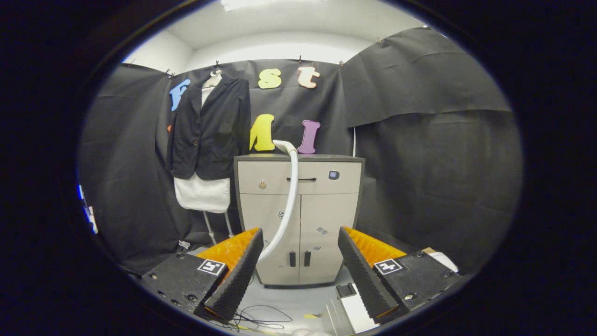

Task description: Iron the clothes twice with a garment steamer, once on the left side and once on the right side.

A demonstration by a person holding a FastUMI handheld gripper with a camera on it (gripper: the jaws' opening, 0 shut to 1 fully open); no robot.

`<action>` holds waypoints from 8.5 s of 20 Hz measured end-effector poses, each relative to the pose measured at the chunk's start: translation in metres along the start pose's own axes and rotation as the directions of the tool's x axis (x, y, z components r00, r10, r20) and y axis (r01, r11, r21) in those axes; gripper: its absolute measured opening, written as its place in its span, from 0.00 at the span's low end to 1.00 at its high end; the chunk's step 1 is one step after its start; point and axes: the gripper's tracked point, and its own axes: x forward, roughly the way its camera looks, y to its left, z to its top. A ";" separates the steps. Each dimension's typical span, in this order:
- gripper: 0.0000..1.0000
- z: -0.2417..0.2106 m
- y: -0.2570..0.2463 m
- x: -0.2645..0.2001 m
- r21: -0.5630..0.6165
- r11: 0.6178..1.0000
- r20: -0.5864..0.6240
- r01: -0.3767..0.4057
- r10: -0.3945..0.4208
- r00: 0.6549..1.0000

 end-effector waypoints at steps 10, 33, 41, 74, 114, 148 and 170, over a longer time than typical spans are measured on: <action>1.00 0.093 -0.034 0.094 -0.008 1.000 0.059 -0.019 0.020 0.998; 1.00 0.231 -0.018 0.409 0.035 0.953 -0.094 -0.300 0.302 0.949; 1.00 0.228 0.007 0.466 0.052 0.931 -0.241 -0.360 0.362 0.901; 0.37 0.192 0.029 0.509 0.393 0.842 -0.418 -0.370 0.522 0.743; 0.36 0.441 0.355 0.338 -0.046 0.989 0.154 -0.143 0.148 0.977; 0.36 0.268 0.343 0.337 -0.119 0.986 -0.067 -0.117 0.110 0.992; 0.36 0.152 0.343 0.337 -0.158 0.981 -0.166 -0.110 0.084 0.983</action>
